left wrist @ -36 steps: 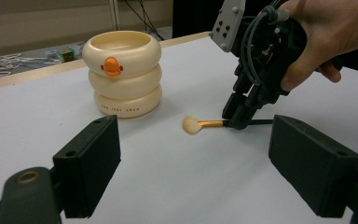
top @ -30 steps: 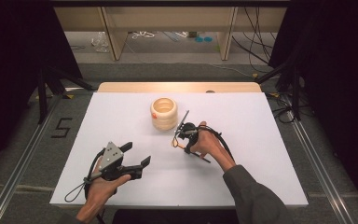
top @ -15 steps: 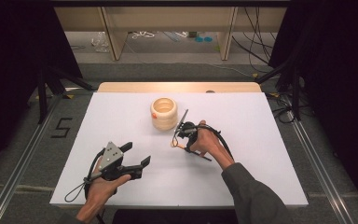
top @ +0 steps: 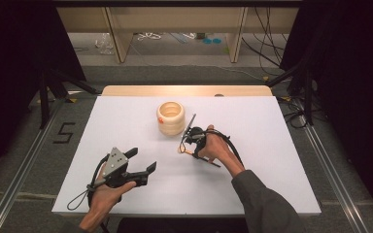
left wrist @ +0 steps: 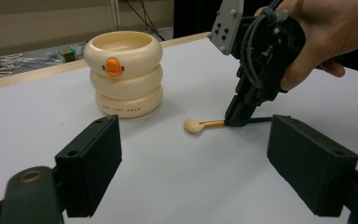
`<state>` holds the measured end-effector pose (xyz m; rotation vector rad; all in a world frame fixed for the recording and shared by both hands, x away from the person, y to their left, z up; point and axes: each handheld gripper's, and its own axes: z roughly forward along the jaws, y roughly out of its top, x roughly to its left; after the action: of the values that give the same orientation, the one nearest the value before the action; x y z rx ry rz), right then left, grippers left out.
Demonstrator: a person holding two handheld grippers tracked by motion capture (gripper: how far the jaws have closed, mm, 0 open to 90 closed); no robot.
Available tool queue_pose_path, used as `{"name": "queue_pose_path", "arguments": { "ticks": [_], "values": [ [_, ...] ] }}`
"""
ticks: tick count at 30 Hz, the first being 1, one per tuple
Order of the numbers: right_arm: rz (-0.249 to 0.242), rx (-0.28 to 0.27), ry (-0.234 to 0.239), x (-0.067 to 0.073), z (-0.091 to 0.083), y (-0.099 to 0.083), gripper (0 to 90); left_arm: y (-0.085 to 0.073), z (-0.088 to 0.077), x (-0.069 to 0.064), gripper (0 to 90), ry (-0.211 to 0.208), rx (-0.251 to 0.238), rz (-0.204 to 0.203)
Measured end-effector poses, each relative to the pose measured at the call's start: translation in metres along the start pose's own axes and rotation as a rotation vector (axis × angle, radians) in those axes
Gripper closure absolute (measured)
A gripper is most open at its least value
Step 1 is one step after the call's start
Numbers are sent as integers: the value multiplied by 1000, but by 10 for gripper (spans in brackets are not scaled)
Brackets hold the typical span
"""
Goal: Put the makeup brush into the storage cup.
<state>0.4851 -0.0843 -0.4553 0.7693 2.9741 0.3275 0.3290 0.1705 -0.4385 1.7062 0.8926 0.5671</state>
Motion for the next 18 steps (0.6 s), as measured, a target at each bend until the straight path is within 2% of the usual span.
{"name": "queue_pose_path", "arguments": {
  "ticks": [1,6,7,8,18],
  "values": [
    [-14,-6,-5,-1,-1,-1,835,0,0,0,173,0,0,0],
    [-12,-57,-7,-2,-11,-3,835,0,0,0,173,1,1,-1],
    [1,-53,-7,-2,-14,-4,835,0,0,0,173,0,0,-1],
    [-15,-62,-11,-3,-14,-5,835,0,0,0,173,-1,-1,-4],
    [-7,-103,-17,-6,-20,-7,836,0,0,0,173,1,1,-1]
  ]
}}
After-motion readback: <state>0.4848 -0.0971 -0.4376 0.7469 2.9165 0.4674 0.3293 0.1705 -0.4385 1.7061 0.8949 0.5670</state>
